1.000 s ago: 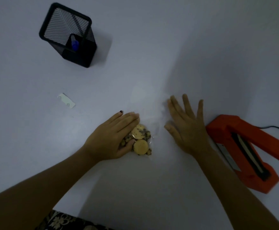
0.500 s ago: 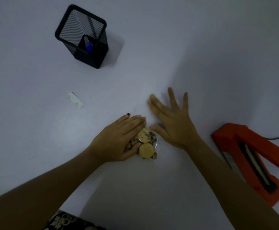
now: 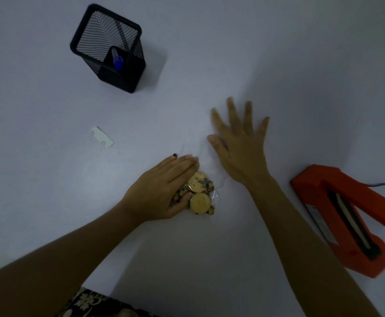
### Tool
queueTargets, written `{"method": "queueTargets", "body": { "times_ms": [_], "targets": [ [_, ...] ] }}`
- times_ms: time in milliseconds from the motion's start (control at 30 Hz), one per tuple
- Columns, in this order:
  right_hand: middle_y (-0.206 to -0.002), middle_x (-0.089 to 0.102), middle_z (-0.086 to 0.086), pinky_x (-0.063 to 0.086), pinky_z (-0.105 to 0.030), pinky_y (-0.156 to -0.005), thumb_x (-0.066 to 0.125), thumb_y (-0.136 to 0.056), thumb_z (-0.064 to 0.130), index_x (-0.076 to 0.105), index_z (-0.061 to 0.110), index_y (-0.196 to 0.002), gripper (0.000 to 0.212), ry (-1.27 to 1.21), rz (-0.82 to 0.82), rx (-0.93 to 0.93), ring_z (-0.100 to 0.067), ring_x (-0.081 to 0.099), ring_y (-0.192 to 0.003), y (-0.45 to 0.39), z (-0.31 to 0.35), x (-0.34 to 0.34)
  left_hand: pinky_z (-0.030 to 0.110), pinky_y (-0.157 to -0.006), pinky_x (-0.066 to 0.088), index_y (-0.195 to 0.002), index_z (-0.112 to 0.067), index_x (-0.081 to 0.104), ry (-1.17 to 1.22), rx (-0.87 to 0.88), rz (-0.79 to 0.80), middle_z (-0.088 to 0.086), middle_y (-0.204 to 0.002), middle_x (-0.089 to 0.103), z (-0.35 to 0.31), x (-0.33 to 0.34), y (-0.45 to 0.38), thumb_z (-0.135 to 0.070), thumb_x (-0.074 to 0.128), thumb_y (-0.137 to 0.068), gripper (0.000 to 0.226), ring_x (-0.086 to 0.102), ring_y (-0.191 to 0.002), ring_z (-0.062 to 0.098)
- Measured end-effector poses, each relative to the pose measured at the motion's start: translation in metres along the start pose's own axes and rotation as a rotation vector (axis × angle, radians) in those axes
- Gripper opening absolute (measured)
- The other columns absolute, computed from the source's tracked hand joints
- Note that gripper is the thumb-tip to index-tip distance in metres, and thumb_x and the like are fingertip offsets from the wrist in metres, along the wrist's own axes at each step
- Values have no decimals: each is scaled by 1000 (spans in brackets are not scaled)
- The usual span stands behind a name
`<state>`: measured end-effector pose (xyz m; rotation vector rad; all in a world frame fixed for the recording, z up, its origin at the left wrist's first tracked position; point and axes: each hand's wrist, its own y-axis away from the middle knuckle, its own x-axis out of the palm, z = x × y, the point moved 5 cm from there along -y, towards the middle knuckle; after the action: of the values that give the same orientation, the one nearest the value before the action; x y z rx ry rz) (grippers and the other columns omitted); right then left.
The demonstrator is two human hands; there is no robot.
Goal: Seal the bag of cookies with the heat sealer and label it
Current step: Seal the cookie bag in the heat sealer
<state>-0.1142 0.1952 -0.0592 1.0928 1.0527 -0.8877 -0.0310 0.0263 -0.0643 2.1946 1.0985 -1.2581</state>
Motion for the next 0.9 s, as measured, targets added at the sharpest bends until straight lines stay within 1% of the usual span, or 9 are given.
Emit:
{"method": "queueTargets", "body": {
  "times_ms": [100, 200, 300, 433, 567, 633, 700, 800, 900],
  "targets": [
    [-162, -4, -6, -5, -68, -110, 21, -92, 66, -1, 29, -152, 74, -111, -35, 188, -36, -9, -147, 23, -12, 2, 40, -112, 35, -136, -3, 46, 3, -1, -3, 11, -143, 47, -2, 0, 0, -35, 52, -90, 57, 42, -134, 21],
    [-162, -9, -6, -5, -67, -112, 29, -87, 74, -8, 29, -152, 87, -106, 8, 173, -33, -10, -147, 49, 1, 14, 39, -112, 35, -136, -3, 46, -3, -5, -3, 11, -143, 47, -2, 0, 0, -37, 52, -90, 58, 42, -134, 22],
    [-161, -13, -6, -7, -65, -112, 33, -83, 78, -11, 32, -150, 93, -126, -5, 247, -32, -14, -147, 61, -5, 16, 39, -112, 35, -136, -3, 46, -13, -3, -3, 11, -143, 46, -2, 2, 0, -37, 53, -90, 58, 41, -135, 21],
    [-162, -7, -9, -9, -60, -111, 40, -75, 82, -5, 27, -152, 106, -210, -83, 413, -29, -10, -148, 74, -13, 12, 39, -112, 34, -136, -3, 46, -27, 4, -8, 11, -143, 47, -4, 1, 0, -36, 52, -90, 58, 41, -135, 22],
    [-162, -3, -10, -7, -59, -114, 52, -75, 76, 3, 26, -152, 104, -375, -137, 566, -25, -7, -149, 89, -11, 17, 37, -114, 31, -137, -3, 46, -34, 12, -11, 12, -143, 47, -5, 0, 0, -38, 52, -90, 59, 41, -134, 22],
    [-162, 3, -11, -6, -58, -115, 56, -76, 72, 15, 24, -151, 99, -417, -189, 627, -24, -5, -149, 96, -9, 19, 38, -114, 32, -137, -3, 46, -27, 18, -21, 11, -143, 47, -6, -1, 0, -38, 53, -90, 59, 41, -134, 22],
    [-161, 12, -11, -5, -56, -116, 62, -76, 65, 37, 22, -144, 84, -445, -262, 651, -27, -2, -149, 99, -5, 19, 39, -113, 34, -136, -3, 47, -22, 21, -32, 11, -142, 48, -6, -1, 1, -37, 53, -90, 57, 42, -134, 22],
    [-159, 19, -11, -8, -47, -117, 73, -78, 44, 65, 20, -112, 43, -529, -385, 611, -30, -1, -148, 97, 4, 18, 40, -112, 34, -135, -3, 48, -12, 21, -38, 11, -142, 48, -5, -1, 1, -37, 53, -90, 57, 42, -134, 21],
    [-158, 22, -9, -7, -42, -118, 75, -79, 32, 69, 17, -88, 18, -640, -435, 596, -30, 0, -149, 96, 10, 22, 39, -113, 34, -136, -4, 47, -2, 19, -36, 10, -142, 49, -4, 0, 2, -39, 50, -92, 56, 41, -135, 20]
  ]
}}
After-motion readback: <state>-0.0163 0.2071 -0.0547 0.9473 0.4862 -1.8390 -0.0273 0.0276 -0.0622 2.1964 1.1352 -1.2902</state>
